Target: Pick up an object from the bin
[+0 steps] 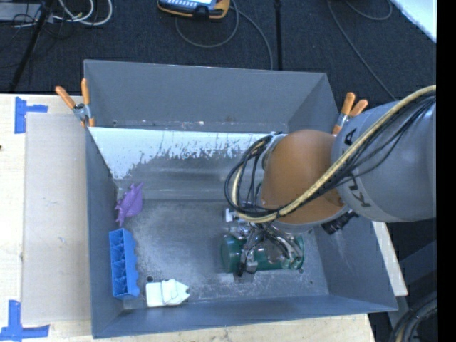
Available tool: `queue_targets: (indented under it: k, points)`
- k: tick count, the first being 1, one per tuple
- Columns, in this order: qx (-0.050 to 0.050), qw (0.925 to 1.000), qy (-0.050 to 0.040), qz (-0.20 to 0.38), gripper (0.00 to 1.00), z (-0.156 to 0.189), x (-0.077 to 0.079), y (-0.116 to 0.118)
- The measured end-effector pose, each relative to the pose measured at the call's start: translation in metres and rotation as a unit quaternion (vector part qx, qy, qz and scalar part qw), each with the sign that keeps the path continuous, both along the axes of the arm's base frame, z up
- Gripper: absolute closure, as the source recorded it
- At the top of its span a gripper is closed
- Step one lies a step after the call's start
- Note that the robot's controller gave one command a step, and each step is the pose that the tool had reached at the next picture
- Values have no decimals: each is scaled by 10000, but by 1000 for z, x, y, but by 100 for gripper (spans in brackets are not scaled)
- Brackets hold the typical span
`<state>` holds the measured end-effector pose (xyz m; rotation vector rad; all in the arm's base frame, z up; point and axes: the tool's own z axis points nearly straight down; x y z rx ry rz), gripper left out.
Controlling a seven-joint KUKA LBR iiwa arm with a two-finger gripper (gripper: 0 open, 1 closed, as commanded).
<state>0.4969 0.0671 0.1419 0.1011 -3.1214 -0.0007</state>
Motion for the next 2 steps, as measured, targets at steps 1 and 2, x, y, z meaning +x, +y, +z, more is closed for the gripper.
queue_targets:
  k: [1,2]
  points:
    - [29,9997,-211,-80,100,-2,35,3]
    - [4,9999,-11,-146,100,-2,22,0]
